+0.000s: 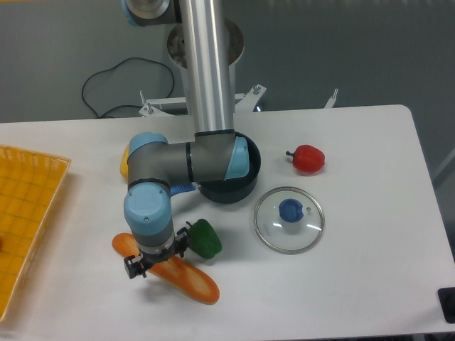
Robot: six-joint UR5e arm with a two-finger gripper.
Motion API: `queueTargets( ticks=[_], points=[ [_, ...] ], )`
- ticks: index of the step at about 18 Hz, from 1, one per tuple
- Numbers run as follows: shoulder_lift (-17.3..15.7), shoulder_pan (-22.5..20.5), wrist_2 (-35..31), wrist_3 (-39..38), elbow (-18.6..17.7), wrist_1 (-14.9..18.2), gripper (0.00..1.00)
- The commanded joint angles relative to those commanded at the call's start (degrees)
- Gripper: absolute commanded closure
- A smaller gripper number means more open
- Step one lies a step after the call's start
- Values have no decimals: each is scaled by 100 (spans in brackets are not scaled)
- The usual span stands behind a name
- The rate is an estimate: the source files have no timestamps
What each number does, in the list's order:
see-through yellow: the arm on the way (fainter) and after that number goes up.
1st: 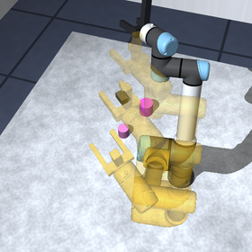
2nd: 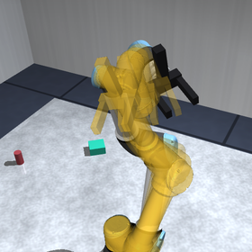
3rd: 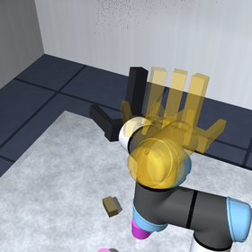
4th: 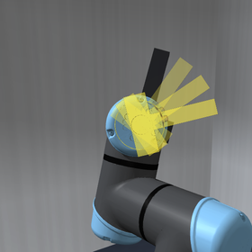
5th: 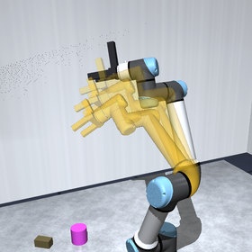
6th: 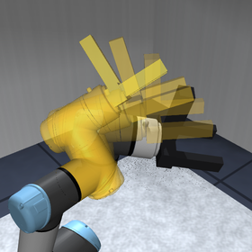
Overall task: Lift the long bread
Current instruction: 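Close the gripper around the baguette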
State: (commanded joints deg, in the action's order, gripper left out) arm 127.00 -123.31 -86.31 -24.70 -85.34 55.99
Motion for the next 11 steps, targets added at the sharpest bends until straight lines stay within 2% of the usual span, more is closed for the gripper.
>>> queueTargets(
  ticks=[7, 11],
  points=[
    [18, 26, -35, 35, -9, 9, 1],
    [18, 26, -35, 35, -18, 9, 12]
  ],
)
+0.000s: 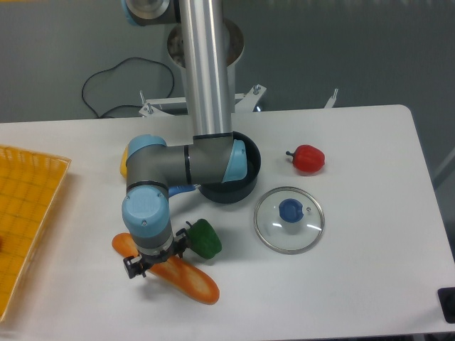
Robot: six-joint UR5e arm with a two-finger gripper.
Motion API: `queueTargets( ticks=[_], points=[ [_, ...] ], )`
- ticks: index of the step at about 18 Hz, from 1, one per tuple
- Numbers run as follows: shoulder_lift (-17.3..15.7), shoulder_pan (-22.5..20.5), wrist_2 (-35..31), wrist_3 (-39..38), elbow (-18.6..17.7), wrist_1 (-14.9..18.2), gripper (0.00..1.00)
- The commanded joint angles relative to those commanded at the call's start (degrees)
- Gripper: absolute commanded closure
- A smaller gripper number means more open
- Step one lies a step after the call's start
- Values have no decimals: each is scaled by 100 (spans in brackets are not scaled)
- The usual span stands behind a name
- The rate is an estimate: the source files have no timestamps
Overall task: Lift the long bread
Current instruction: 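Close the gripper around the baguette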
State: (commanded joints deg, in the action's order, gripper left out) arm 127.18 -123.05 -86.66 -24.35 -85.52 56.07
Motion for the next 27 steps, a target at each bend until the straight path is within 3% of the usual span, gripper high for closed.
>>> queueTargets(
  ticks=[27],
  points=[
    [0, 18, -237, -79, -35, -18, 14]
  ],
)
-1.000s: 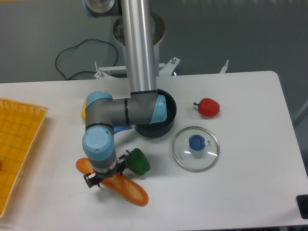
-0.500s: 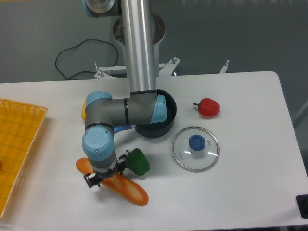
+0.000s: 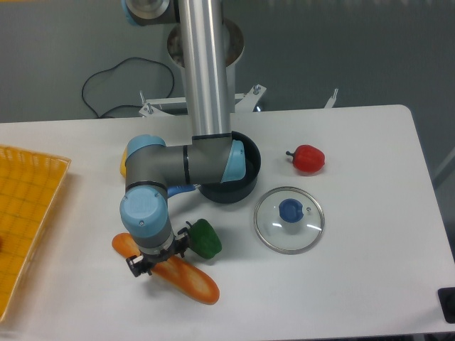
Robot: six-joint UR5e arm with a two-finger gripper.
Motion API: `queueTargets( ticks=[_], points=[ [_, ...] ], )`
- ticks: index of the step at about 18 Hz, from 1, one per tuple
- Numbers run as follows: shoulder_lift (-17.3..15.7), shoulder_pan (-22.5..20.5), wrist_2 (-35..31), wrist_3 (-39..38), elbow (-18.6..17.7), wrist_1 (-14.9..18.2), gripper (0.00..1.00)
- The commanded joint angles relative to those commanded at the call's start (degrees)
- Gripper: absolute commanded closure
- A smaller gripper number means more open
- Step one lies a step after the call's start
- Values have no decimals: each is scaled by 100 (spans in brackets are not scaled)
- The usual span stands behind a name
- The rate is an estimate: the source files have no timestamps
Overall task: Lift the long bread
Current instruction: 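Close the gripper around the baguette, then lift the gripped baguette up off the table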
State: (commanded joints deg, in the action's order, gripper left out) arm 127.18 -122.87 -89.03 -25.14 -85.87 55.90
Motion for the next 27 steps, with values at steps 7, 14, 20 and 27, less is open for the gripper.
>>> queueTargets(
  ticks=[7, 14, 20, 27],
  points=[
    [9, 0, 0, -123, 0, -35, 15],
    [35, 9, 9, -369, 0, -79, 35],
    [0, -9, 17, -387, 35, -79, 63],
    [-140, -53, 35, -343, 62, -70, 92]
  ],
)
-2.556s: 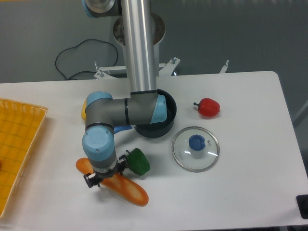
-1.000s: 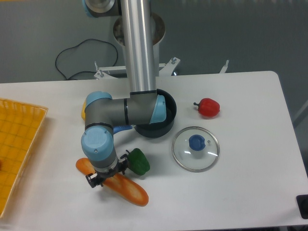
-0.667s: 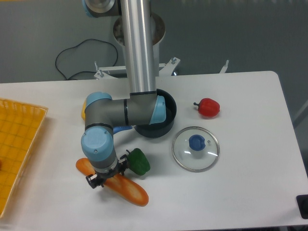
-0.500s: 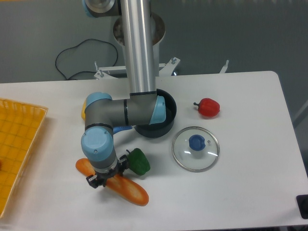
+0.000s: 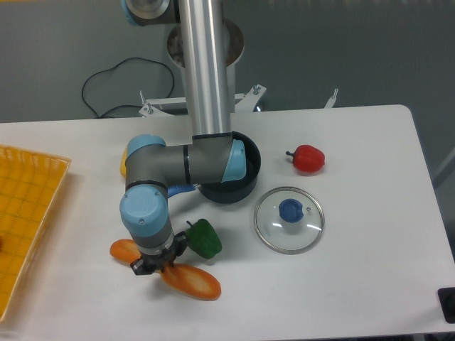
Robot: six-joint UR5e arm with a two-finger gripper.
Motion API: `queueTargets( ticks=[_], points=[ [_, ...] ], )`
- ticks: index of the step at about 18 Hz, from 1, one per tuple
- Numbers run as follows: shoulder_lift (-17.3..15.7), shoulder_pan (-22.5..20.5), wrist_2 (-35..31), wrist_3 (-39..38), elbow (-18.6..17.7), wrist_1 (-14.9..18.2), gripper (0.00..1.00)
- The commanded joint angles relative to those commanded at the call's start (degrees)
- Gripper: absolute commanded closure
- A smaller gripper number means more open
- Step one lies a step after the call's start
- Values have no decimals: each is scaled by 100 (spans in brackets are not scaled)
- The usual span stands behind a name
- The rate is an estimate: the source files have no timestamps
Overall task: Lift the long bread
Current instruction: 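Lift the gripped baguette up off the table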
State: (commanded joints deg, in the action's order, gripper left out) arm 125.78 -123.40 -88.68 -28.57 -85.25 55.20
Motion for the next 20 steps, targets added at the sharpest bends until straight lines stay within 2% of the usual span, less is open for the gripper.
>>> queueTargets(
  ticks=[6, 10, 18, 20],
  points=[
    [-168, 0, -35, 35, 0, 26, 97],
    [-238, 26, -175, 70, 149, 53, 97],
    [-475, 44, -149, 650, 290, 62, 97],
    [-580, 53, -158, 1000, 281, 175, 97]
  ],
)
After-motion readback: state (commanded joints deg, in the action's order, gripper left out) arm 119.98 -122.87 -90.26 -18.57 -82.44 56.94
